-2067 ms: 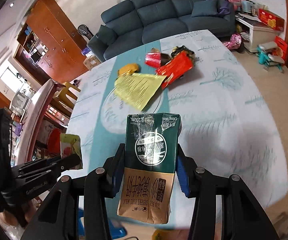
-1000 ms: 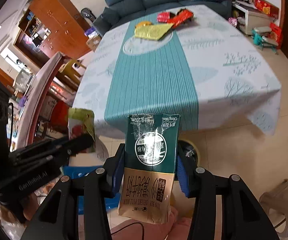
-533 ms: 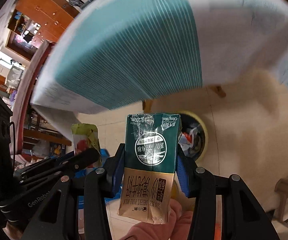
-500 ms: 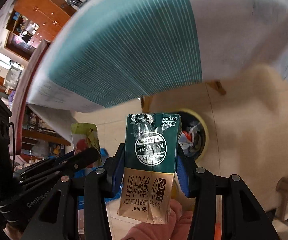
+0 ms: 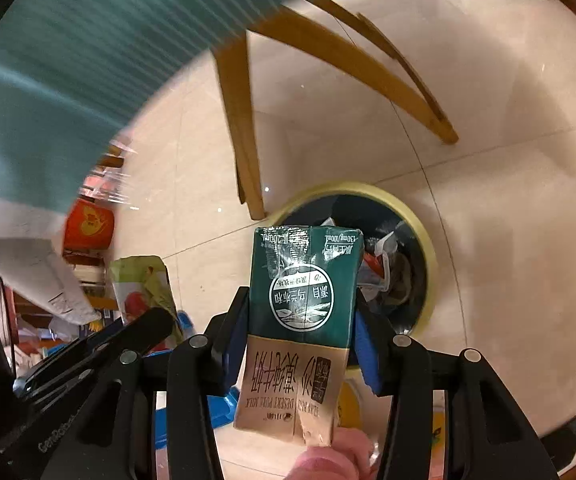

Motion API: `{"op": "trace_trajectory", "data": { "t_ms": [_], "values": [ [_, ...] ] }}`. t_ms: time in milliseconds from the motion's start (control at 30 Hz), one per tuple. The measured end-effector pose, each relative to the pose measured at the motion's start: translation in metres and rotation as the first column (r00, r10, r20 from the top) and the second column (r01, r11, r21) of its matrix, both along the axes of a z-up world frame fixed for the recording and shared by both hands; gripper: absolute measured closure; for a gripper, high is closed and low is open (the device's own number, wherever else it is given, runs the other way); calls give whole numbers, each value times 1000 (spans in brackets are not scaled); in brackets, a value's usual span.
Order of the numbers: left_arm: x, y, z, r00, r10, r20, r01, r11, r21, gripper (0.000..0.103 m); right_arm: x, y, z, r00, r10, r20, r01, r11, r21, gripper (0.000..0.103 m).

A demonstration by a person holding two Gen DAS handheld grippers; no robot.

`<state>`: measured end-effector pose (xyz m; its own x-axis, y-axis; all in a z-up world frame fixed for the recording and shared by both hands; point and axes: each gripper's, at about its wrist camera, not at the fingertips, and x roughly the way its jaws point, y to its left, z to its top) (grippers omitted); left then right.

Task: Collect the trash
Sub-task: 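Carry the cup and packet down over the black bin while both tools open to drop them, then raise both open tools back toward the table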

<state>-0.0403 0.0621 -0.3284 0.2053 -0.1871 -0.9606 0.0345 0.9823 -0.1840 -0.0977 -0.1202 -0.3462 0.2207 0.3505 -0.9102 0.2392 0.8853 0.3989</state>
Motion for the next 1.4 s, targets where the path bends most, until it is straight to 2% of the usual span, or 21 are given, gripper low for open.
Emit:
{"op": "trace_trajectory", "data": {
  "t_ms": [33,100,167,233,300,433,600,700,833,1067,1267,1400],
  "values": [
    [2,0,-5,1000,3,-3,-3,1000,-1,59,2,-1,-7,1000,-9,-5,9,1000,0,38],
    [6,1,-15,1000,13,1,-13,1000,-4,48,4,-2,-18,1000,-24,-3,24,1000,0,37],
    [10,7,-19,1000,21,7,-21,1000,-6,31,7,-7,-24,999,-37,3,37,999,-1,36],
    [12,9,-20,999,27,24,-26,1000,-12,26,10,-8,-24,999,-32,18,32,999,-14,32],
    [11,17,-16,999,26,33,-26,1000,-9,26,9,-11,-25,999,-25,31,26,999,-33,26],
    [12,19,-10,999,24,40,-23,1000,-8,26,9,-7,-16,998,-12,57,15,998,-68,23],
    [6,23,13,999,35,39,-34,999,-12,26,4,-1,11,996,26,83,-17,994,-106,21],
    [0,25,37,998,40,40,-40,999,3,26,1,1,35,995,46,88,-36,992,-121,20],
    [-10,26,78,999,34,17,-33,999,-6,26,-6,1,80,994,62,93,-50,991,-126,20],
    [-29,29,180,998,24,49,-25,999,23,26,-23,4,192,982,120,143,-99,985,-144,20],
    [-38,42,268,994,67,86,-65,998,-17,27,-36,12,299,954,177,242,-133,974,-185,20],
    [-44,49,322,990,62,124,-55,997,-53,31,-42,21,371,923,215,318,-142,961,-236,20]
  ]
}}
